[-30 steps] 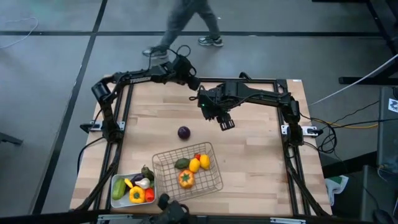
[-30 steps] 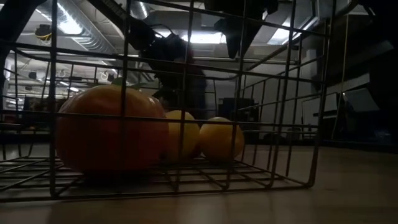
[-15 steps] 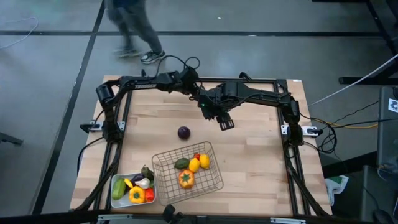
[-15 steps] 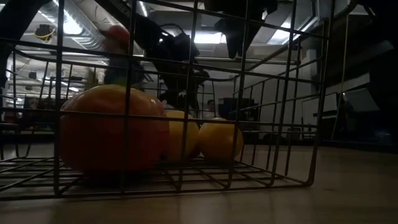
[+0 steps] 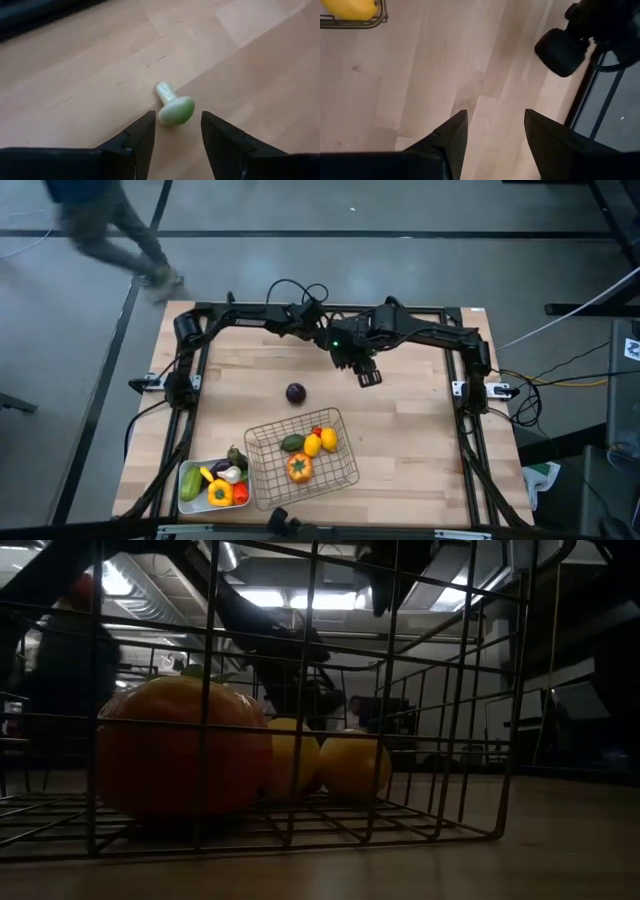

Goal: Sort produce into baskets
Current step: Put the light green mushroom into the white bin

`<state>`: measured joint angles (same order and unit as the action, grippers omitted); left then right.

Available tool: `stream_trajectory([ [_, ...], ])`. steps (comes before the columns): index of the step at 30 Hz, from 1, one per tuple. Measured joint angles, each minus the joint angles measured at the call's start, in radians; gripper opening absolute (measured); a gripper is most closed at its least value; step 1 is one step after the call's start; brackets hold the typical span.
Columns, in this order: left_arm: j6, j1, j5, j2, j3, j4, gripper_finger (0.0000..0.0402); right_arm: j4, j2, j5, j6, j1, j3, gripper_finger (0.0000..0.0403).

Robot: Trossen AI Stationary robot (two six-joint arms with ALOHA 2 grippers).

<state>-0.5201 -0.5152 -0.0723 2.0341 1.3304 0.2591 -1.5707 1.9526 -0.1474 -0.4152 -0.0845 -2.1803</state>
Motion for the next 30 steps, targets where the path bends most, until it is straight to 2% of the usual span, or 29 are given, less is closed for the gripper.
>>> stream_trajectory([
  [18, -0.042, -0.002, -0.001, 0.071, 0.000, -0.092, 0.0154, 0.000, -0.006, -0.002, -0.001, -0.001, 0.000, 0.0193],
  [26, -0.031, -0.004, -0.027, 0.071, 0.000, -0.080, 0.0100, 0.000, -0.006, -0.002, -0.001, -0.001, 0.000, 0.0193],
  [30, -0.031, -0.005, -0.026, 0.065, 0.000, -0.074, 0.0088, 0.000, -0.024, 0.009, 0.001, -0.010, 0.000, 0.0193],
])
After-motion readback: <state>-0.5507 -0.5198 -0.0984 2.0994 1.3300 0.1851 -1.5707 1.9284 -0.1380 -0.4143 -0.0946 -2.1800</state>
